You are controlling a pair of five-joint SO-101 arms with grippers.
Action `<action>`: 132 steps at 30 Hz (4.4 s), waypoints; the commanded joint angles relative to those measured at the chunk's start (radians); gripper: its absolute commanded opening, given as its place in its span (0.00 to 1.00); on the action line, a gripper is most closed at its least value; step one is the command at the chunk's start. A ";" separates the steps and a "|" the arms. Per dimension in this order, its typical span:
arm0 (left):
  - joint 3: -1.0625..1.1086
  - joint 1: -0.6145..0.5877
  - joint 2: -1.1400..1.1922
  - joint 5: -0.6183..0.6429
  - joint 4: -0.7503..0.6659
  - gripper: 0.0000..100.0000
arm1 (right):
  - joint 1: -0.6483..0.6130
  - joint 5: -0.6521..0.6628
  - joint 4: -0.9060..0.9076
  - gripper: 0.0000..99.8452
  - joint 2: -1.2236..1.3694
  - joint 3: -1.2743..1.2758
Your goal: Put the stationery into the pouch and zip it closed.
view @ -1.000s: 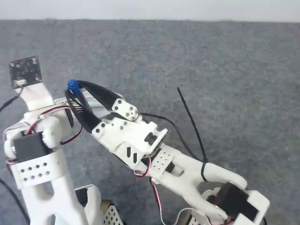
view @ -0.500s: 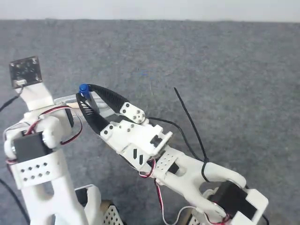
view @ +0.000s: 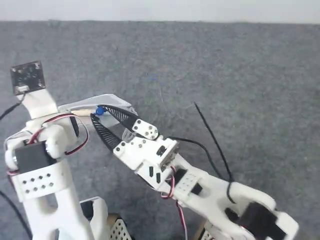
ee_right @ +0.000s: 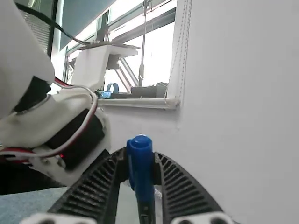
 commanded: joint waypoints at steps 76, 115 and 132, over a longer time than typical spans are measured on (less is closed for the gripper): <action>-0.010 0.008 0.005 0.009 -0.018 0.01 | 0.004 -0.147 1.670 0.18 -1.017 0.051; -0.015 0.006 0.002 0.009 -0.018 0.01 | 0.090 -0.138 1.297 0.18 -1.017 0.253; -0.012 0.005 0.002 0.009 -0.032 0.01 | 0.090 -0.147 1.264 0.18 -0.697 0.055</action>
